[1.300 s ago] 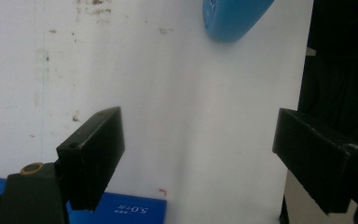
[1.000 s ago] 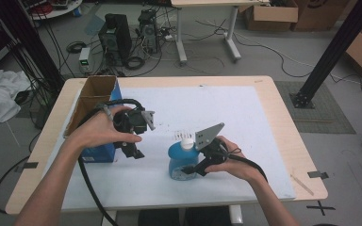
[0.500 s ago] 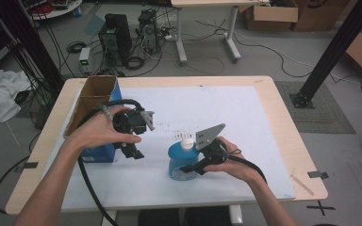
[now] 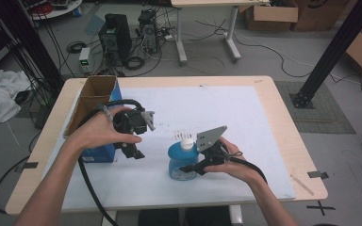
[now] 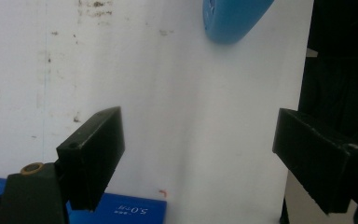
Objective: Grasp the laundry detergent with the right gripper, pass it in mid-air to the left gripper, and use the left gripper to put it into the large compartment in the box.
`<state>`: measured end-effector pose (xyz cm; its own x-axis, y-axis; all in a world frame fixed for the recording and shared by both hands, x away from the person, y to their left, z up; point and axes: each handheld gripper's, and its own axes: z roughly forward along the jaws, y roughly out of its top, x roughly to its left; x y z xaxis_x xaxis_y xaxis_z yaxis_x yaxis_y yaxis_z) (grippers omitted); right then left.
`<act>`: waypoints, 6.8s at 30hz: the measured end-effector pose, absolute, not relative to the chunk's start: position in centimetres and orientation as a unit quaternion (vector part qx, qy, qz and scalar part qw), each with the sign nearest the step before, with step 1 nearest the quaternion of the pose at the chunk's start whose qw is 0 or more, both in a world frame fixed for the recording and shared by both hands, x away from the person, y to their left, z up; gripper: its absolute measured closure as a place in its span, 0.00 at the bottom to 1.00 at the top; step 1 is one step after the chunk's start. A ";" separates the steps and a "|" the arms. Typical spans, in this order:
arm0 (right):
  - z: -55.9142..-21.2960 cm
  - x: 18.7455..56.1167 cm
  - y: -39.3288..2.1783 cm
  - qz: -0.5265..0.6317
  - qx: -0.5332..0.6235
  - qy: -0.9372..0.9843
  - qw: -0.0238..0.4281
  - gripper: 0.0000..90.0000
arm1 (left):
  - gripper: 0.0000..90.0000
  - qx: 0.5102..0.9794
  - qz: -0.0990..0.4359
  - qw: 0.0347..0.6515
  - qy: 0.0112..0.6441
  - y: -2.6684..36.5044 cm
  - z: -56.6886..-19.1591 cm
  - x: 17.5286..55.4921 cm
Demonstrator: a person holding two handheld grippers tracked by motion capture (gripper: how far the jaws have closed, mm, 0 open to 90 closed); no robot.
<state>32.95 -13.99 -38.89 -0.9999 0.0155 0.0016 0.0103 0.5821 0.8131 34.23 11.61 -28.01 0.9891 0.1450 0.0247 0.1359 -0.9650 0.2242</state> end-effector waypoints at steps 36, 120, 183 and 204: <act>-36.9 34.8 -15.3 0.471 0.020 0.882 0.004 0.51 | 0.19 0.987 0.021 0.140 0.072 10.9 -25.9 34.8; -31.5 38.2 -15.7 0.478 0.013 0.878 0.012 0.51 | 0.36 0.975 0.014 0.222 0.025 0.5 -21.5 37.9; -33.3 37.9 -15.5 0.487 0.022 0.873 0.004 0.41 | 0.42 0.978 0.010 0.206 0.037 0.5 -23.5 37.6; -33.7 37.8 -16.2 0.458 0.044 0.888 -0.001 0.19 | 0.42 0.979 0.004 0.198 0.043 0.8 -23.5 37.6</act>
<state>37.78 -16.20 -33.73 -0.9960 0.0777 0.0430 0.0801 0.5761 0.8134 37.64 0.79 -23.54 0.9962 0.0866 -0.0091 0.0833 -0.9181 0.3876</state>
